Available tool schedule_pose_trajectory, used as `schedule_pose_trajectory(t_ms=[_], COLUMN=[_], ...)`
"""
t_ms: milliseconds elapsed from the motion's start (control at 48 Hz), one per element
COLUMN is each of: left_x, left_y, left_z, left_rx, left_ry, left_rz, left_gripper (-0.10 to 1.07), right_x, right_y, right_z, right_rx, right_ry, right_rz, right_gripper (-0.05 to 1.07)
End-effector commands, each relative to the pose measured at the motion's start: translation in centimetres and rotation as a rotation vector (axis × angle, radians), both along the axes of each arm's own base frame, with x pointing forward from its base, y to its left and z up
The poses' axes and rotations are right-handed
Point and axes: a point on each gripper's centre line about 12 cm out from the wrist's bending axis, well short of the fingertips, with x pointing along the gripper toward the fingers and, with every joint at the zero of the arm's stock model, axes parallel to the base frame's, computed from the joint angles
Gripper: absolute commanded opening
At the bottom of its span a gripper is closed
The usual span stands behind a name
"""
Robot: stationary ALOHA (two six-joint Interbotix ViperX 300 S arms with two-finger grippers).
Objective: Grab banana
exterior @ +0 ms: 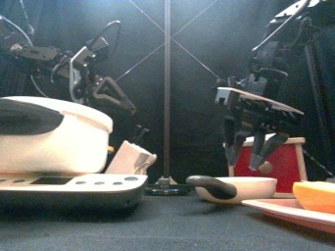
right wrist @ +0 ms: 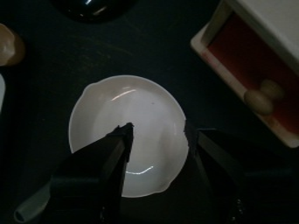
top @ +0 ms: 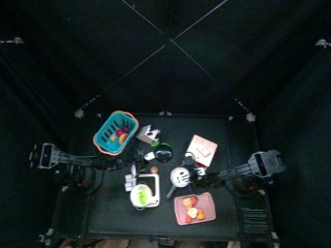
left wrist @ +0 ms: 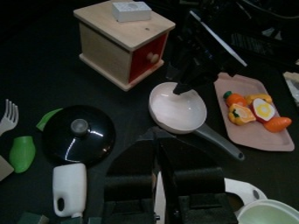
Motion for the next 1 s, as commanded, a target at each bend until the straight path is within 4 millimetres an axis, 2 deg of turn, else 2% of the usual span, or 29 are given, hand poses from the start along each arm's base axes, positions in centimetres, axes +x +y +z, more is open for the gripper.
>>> schedule_pose_trajectory(t_ms=[0,271,396,479,625,792,979], left_x=[-0.1,-1.4,-2.2,-3.3,-4.9,-6.8,-8.6], left_y=[0.4,1.4,2.1,3.4,5.7,8.4,11.2], left_z=[0.4,3.0,4.4,4.8,5.0,5.0,5.4], left_rx=[0.003,-0.094,-0.165,-0.195,-0.254,-0.288,-0.229], left_ry=[-0.013,-0.036,-0.021,-0.006,0.043,0.126,0.230], left_rz=[0.013,0.084,0.120,0.170,0.256,0.347,0.413], left_gripper=[0.39,0.39,0.39,0.42,0.54,0.72,0.85], right_x=[0.6,1.0,1.2,1.3,1.5,1.0,0.9], right_y=[-0.5,-2.1,-3.1,-3.6,-4.0,-3.8,-3.6], right_z=[1.9,5.7,6.4,6.7,7.0,6.0,6.2], right_rx=[-0.046,-0.261,-0.315,-0.349,-0.419,-0.418,-0.419], right_ry=[-0.060,-0.197,-0.242,-0.253,-0.254,-0.227,-0.232], right_rz=[0.037,0.234,0.316,0.352,0.414,0.430,0.435], right_gripper=[0.86,0.86,0.86,0.86,0.86,0.86,0.86])
